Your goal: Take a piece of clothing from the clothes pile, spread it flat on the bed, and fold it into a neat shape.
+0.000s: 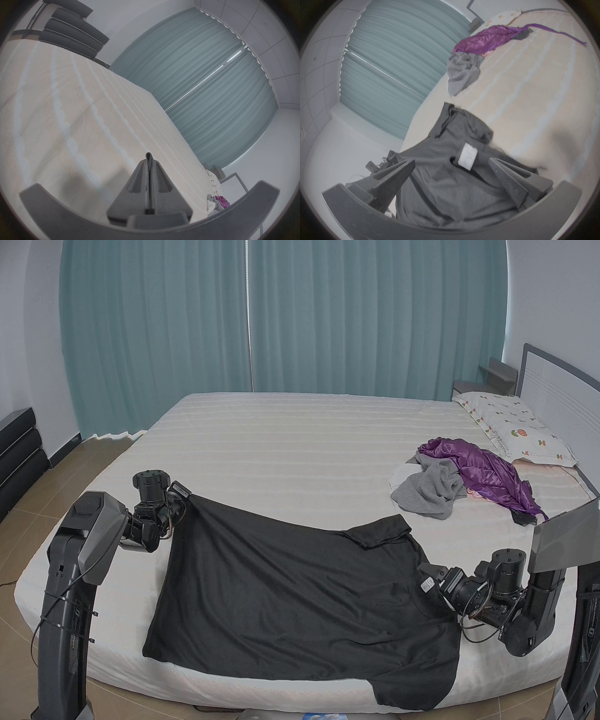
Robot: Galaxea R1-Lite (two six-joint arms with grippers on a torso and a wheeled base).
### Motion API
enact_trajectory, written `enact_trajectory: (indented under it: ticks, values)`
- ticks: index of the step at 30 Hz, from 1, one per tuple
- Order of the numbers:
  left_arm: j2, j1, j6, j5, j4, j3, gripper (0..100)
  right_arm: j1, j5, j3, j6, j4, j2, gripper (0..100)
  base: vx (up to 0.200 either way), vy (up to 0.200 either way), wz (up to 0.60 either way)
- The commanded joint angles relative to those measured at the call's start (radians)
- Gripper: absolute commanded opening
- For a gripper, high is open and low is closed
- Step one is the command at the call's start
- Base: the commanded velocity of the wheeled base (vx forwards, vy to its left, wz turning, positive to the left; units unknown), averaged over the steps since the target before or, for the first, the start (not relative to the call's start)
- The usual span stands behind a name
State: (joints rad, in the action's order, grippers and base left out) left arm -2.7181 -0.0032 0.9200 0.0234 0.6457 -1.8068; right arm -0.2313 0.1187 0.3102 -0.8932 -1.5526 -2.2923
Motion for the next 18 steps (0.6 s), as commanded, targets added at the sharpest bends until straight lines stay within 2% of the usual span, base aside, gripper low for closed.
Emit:
enact_trajectory:
  ticks: [1,2,5,7,10,16,18]
  values:
    - [-0.019,0.0,0.002,0.0,0.006,0.001,0,0.006,-0.05,0.136,0.019,0.017,-0.024,100,0.0,0.0,0.0]
    - [-0.019,0.0,0.002,0.0,0.006,0.001,0,0.006,-0.05,0.136,0.019,0.017,-0.024,100,0.0,0.0,0.0]
    - [-0.02,0.003,0.005,0.0,0.003,0.006,0,0.013,-0.051,0.302,0.073,0.206,-0.015,100,0.0,0.0,0.0]
    - [-0.02,0.003,0.005,0.0,0.005,0.009,0,0.017,-0.05,0.352,0.077,0.256,-0.019,100,0.0,0.0,0.0]
    - [-0.02,0.002,0.005,0.0,0.005,0.017,0,0.017,-0.047,0.526,0.079,0.436,-0.064,100,0.0,0.0,0.0]
    - [-0.019,0.002,0.008,-0.002,-0.001,0.018,0,0.053,-0.047,0.704,0.155,0.597,-0.134,100,0.0,0.0,0.0]
    - [-0.019,0.0,0.008,0.0,-0.001,0.018,0,0.041,-0.045,0.753,0.146,0.598,-0.154,100,0.0,0.0,0.0]
